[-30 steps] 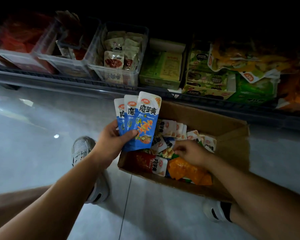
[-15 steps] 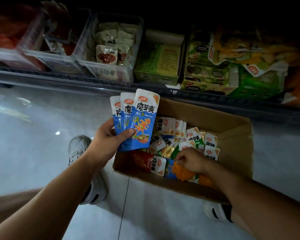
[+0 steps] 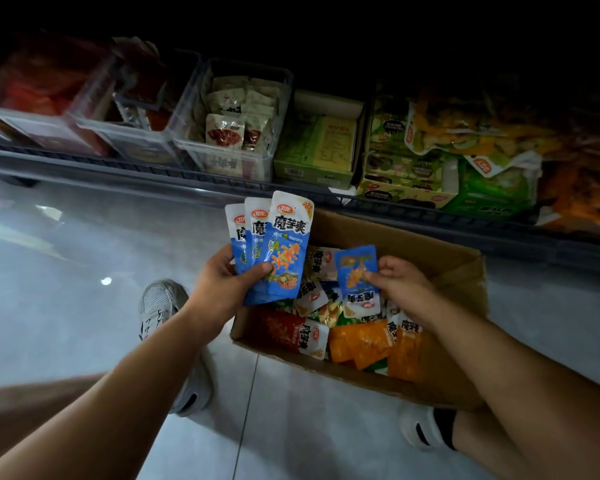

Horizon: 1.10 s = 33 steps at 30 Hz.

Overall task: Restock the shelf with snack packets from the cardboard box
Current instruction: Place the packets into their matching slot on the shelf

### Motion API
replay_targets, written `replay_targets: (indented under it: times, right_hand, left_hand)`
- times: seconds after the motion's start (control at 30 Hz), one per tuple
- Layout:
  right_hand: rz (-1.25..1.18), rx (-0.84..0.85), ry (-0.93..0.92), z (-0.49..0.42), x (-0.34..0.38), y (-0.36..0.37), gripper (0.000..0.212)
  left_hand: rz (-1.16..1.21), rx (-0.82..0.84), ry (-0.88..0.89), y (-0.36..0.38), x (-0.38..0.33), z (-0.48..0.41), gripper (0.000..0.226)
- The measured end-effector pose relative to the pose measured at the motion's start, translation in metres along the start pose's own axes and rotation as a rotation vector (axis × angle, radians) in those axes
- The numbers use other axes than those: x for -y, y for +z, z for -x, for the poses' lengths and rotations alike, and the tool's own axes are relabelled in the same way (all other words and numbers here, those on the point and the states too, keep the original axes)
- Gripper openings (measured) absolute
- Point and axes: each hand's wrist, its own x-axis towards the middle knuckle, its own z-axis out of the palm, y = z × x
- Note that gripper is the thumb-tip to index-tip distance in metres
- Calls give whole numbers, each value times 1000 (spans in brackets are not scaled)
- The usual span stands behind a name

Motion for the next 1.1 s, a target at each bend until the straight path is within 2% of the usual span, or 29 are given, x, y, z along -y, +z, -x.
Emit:
replay_targets:
  times: [0.1,0.2,0.23,0.33,0.47,0.63,0.8,0.93,1.0,1.1]
  right_hand:
    - [-170,-125,-44,6,24,-4,21]
    - [-348,-128,-85,19,53,-8,50]
    - [-392,-117,-101,24,61,-10,52]
    - [-450,-124,-149,39,81,-19,33]
    - [-484,-190,-191,61,100,-31,19]
    - [-674,-243,-219,96,120,-44,39]
    - [-766,-236,-124,128,125,-27,16]
    - [-716,-303,-113,143,127,-16,16]
    - [-665,-319,-152,150,130,-17,25]
    - [-433,-248,-196,160,133,-26,75]
  left_hand:
    - [31,-5,3,2,1,0,35]
    - [50,-2,-7,5,-2,4,32]
    - [58,0,-9,6,-3,6,31]
    - [38,4,-12,9,-6,11,32]
    - [-41,23,15,16,-13,20,34]
    - [-48,63,61,29,-29,38,23]
    - [23,126,93,54,-45,61,29]
    - [66,152,138,68,-60,73,28]
    - [83,162,150,70,-69,78,28]
    - [103,180,164,67,-87,84,27]
